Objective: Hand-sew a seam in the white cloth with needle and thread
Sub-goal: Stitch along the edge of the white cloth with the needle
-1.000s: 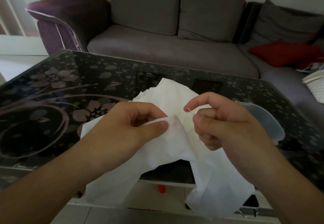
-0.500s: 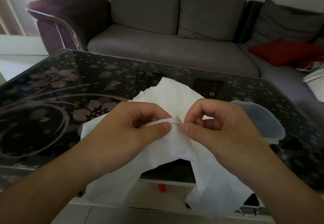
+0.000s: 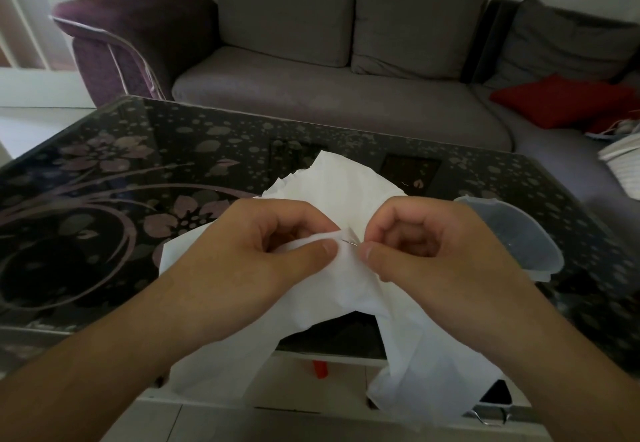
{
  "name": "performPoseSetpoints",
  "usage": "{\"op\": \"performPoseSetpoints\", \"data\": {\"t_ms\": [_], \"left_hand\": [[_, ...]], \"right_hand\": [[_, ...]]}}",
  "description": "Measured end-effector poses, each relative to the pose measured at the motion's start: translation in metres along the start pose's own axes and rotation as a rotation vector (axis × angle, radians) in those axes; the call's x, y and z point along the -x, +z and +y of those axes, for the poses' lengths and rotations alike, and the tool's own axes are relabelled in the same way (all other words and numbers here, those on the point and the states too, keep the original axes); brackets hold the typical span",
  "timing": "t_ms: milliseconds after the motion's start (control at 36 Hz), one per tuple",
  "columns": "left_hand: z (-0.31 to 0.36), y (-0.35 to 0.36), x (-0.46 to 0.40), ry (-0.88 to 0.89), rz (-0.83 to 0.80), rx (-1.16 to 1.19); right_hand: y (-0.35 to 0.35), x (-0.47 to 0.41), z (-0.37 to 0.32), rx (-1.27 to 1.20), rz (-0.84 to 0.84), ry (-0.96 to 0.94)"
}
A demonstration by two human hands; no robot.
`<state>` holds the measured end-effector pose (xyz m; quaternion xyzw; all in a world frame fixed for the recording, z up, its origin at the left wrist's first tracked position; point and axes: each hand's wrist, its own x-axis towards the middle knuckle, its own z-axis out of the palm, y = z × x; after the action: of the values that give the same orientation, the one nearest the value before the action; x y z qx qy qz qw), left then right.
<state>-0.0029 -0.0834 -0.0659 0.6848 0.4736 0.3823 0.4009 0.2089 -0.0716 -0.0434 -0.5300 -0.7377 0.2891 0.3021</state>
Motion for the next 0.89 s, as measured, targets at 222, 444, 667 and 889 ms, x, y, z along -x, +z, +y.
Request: {"op": "performPoseSetpoints", "data": {"t_ms": [222, 444, 667, 889], "left_hand": [[0.0004, 0.0009, 0.0007, -0.008, -0.005, -0.007], [0.0007, 0.0009, 0.0008, -0.011, -0.011, 0.010], [0.0028, 0.0001, 0.0003, -0.009, -0.030, 0.012], [0.0022, 0.0010, 0.0013, -0.013, -0.037, 0.045]], "right_hand": [[0.0021, 0.0004, 0.0017, -0.016, 0.038, 0.008], [0.0057, 0.0020, -0.0034, -0.029, 0.064, 0.064], [0.0050, -0.0006, -0.0054, -0.153, -0.007, 0.082], [0.0040, 0.0000, -0.0026, -0.313, -0.082, 0.114]]}}
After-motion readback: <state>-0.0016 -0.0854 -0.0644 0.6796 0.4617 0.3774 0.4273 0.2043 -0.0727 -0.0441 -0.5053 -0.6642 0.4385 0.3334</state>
